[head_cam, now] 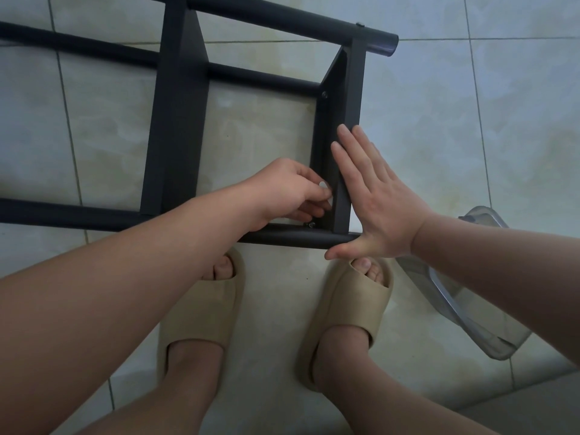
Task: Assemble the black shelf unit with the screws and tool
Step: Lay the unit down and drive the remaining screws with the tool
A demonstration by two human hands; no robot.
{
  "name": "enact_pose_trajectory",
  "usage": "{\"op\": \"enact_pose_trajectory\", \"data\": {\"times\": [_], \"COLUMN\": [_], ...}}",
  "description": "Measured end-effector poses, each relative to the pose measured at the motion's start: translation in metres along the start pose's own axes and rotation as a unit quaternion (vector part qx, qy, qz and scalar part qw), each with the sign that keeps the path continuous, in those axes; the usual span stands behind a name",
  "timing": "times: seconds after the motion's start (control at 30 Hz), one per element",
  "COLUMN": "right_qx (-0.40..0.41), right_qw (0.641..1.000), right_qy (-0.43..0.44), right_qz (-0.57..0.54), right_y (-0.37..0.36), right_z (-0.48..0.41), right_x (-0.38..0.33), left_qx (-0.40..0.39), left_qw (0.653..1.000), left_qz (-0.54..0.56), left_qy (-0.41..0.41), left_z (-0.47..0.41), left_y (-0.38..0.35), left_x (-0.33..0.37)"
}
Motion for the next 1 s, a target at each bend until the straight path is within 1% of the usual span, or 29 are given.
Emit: {"op": "enact_pose_trajectory", "data": {"times": [0.13,0.3,0.63,1.0], "right_qx": [-0.004,-0.004,-0.001,0.0], "right_qw": [1.0,1.0,1.0,1.0], "right_qy": [-0.003,-0.004,-0.001,-0.003], "right_qz": [0.002,0.002,0.001,-0.009], "right_y": [0.0003,0.0,-0.0004,0.0001], "right_z": [0.0002,0.0,-0.0002,-0.0005], "right_x": [0.0005,0.0001,-0.0002,-0.001], "left_qx": [-0.009,-0.034,-0.038,-0.056], "left_qw": [0.999,0.997,0.998,0.998], "left_qz": [0.048,0.052,0.023,-0.028], "left_qy": [0.022,0.041,0.048,0.028], "left_z": [-0.0004,-0.0007,0.003,0.0091], "left_y": [0.0023,0.0019,0.0021,0.0078], "left_x": [-0.0009,-0.0015,0.0013,0.002]}}
Point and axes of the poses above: each hand's wrist, its own z-axis away from the middle knuckle, its own y-axis out of the back of the hand, x = y × z, the point moved 1 cm from there along -z, towards the middle knuckle, and after that the axes turned 13 degrees about -z, right-handed, at the moved point
